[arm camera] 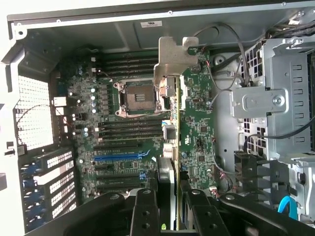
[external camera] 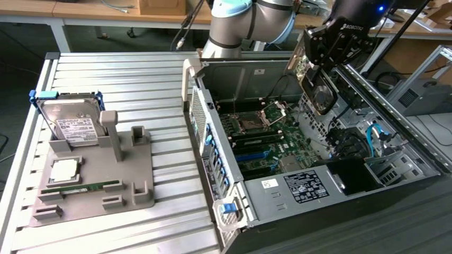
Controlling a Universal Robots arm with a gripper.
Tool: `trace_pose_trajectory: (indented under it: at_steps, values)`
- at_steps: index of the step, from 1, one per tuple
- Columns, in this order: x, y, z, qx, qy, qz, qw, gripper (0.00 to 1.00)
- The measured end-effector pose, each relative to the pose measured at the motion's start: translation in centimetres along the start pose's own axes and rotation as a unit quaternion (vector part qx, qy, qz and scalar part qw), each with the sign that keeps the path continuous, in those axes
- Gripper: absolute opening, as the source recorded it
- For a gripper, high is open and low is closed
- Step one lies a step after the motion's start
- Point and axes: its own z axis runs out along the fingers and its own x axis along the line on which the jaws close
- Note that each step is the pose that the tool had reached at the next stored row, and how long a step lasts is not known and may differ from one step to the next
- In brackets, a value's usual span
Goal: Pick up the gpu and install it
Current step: 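Pick up the gpu and move the gpu toward the slot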
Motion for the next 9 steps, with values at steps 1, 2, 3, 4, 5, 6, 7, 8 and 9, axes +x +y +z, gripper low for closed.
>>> trace_pose_trajectory:
  at_steps: [1,2,3,4,5,6,7,8,9]
  values:
    - [0.0,-0.01,0.15,0.0000,0.0000,0.000,1.0000,0.27]
    - [0.0,-0.01,0.30,0.0000,0.0000,0.000,1.0000,0.27]
    - [0.0,-0.02,0.49,0.0000,0.0000,0.000,1.0000,0.27]
    - [-0.1,-0.02,0.64,0.0000,0.0000,0.000,1.0000,0.27]
    - [-0.1,-0.03,0.80,0.0000,0.0000,0.000,1.0000,0.27]
    - [-0.1,-0.04,0.95,0.0000,0.0000,0.000,1.0000,0.27]
    - [-0.1,-0.05,1.22,0.0000,0.0000,0.000,1.0000,0.27]
    - [-0.2,-0.06,1.47,0.0000,0.0000,0.000,1.0000,0.27]
    - [-0.2,-0.06,1.63,0.0000,0.0000,0.000,1.0000,0.27]
